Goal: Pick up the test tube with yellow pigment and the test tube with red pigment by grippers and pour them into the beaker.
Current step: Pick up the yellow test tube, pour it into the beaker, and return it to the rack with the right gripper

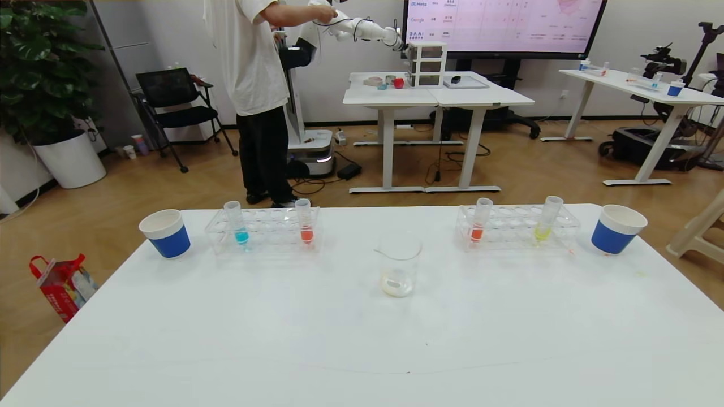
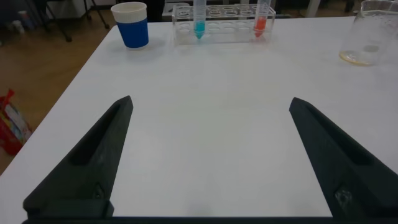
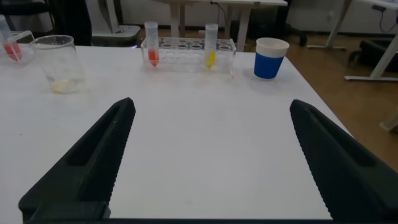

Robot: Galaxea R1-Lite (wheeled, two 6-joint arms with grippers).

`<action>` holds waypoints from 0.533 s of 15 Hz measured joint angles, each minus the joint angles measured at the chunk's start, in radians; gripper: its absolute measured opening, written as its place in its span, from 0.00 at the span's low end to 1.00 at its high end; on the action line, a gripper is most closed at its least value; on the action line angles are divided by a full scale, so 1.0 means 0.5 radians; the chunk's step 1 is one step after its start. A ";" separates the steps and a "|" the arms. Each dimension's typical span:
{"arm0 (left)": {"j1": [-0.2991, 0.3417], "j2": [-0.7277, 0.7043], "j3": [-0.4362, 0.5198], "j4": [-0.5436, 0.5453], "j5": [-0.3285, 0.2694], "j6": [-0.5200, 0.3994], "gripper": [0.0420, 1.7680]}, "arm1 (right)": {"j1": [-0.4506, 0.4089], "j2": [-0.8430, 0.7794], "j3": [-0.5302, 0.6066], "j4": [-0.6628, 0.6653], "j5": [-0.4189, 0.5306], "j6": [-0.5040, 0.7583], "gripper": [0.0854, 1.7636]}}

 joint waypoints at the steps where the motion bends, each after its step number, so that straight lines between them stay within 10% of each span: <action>1: 0.000 0.000 0.000 0.001 0.000 0.000 0.99 | 0.005 0.048 -0.074 -0.006 0.005 0.002 0.98; 8: 0.000 0.000 0.000 0.001 0.000 0.001 0.99 | 0.161 0.611 -0.483 -0.034 0.039 0.040 0.98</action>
